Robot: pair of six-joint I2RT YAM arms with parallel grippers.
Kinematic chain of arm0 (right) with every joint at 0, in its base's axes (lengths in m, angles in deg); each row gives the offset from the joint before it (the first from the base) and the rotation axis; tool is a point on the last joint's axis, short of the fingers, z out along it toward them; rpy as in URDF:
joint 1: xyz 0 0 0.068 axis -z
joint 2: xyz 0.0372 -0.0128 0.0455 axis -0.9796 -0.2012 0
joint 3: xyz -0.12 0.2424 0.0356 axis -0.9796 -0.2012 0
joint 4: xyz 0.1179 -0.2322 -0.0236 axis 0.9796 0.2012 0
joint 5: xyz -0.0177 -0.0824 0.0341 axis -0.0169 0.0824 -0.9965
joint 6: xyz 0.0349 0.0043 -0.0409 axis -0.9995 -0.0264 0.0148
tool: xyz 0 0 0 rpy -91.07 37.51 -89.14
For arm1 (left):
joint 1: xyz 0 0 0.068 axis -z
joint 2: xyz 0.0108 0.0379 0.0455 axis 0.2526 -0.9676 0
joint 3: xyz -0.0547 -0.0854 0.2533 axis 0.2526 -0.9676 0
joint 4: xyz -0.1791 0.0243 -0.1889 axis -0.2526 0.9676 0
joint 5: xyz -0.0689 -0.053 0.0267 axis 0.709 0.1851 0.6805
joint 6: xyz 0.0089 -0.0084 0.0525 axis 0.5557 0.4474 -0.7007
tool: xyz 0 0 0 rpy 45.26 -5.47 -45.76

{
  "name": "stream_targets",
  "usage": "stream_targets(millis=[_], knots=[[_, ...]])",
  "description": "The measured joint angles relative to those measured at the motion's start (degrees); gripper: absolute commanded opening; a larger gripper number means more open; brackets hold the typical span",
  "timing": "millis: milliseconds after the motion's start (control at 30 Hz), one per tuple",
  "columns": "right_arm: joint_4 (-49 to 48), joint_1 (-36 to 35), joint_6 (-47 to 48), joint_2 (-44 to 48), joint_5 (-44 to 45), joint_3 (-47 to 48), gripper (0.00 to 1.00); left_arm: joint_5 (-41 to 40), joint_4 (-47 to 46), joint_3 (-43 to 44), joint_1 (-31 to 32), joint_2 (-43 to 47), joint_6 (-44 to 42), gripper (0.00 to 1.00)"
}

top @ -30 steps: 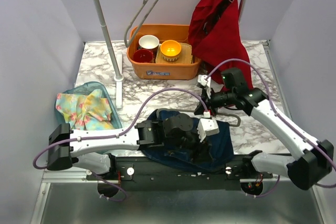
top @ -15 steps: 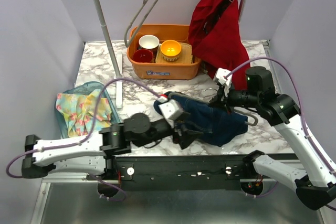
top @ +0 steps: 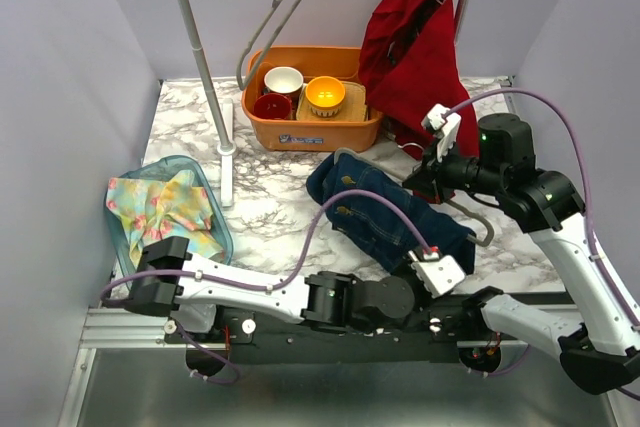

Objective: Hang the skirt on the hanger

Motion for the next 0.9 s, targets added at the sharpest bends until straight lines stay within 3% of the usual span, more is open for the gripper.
stream_targets(millis=[367, 467, 500, 733, 900], knots=[[0.0, 1.6, -2.9, -0.2, 0.3, -0.1, 0.01, -15.2, -2.1, 12.7, 0.9, -15.7, -7.8, 0.45], [-0.1, 1.9, -3.1, -0.1, 0.3, -0.3, 0.01, -18.0, -2.0, 13.7, 0.9, -18.0, -9.8, 0.32], [-0.2, 1.9, -3.1, -0.1, 0.3, -0.5, 0.01, -18.5, -1.9, 13.7, 0.8, -18.1, -10.3, 0.11], [-0.2, 2.7, -3.5, 0.3, 0.3, -0.9, 0.01, -17.8, -2.0, 14.0, -0.6, -18.2, -11.8, 0.01], [-0.3, 3.5, -3.5, 0.9, 0.3, -1.4, 0.0, -7.3, -2.1, 13.0, -1.4, -16.5, -12.2, 0.0]])
